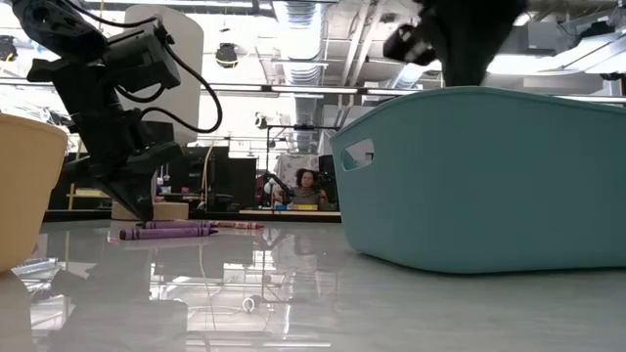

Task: Sort crayons
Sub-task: Put the purple crayon into the blue bin, then put the red crayon into the yellow bin

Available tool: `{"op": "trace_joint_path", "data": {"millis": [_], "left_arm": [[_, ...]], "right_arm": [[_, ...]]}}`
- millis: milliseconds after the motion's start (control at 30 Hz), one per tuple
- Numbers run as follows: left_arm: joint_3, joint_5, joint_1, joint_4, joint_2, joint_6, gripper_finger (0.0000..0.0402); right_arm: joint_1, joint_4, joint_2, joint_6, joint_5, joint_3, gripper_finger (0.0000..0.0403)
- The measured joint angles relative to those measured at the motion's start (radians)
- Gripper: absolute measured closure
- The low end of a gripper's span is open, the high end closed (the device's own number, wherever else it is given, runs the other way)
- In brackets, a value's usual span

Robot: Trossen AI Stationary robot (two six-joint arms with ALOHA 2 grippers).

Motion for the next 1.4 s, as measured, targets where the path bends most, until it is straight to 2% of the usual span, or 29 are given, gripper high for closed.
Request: {"op": "trace_joint_path", "data": {"millis": [200,433,567,833,967,1100,1233,1400], "left_arm": [[0.0,0.0,-0.002,0.0,0.0,0.009,0.0401],[0.0,-0.002,-0.002,0.0,0.0,0.009,0.0401],[0.0,-0.004,-0.002,0.008,0.0,0.009,0.0401],[0.0,-0.003,-0.002,0.007,0.0,0.018,0.0401],[0.0,-0.003,-0.002,0.007,0.0,0.022,0.0401],[0.0,0.029,-0.003,0.007,-0.01,0.029,0.0401],[0.0,0.061,-0.022,0.007,-0.056,0.052,0.0401],[0.001,0.042,-0.071,0.007,-0.165,0.046,0.0401]], "right_arm": [[0.019,0.085,0.0,0.061,-0.03,-0.127,0.0402],[0.025,0.123,0.0,0.106,-0.029,-0.202,0.0401],[0.017,0.142,0.001,0.131,-0.029,-0.214,0.0389],[0.0,0.136,-0.006,0.138,-0.038,-0.214,0.034],[-0.008,0.134,-0.006,0.131,-0.055,-0.214,0.0331],[-0.025,0.076,-0.006,0.098,-0.072,-0.167,0.033],[-0.059,0.008,-0.006,0.027,-0.068,-0.062,0.033],[-0.124,0.023,-0.008,-0.115,0.023,0.086,0.033]]}}
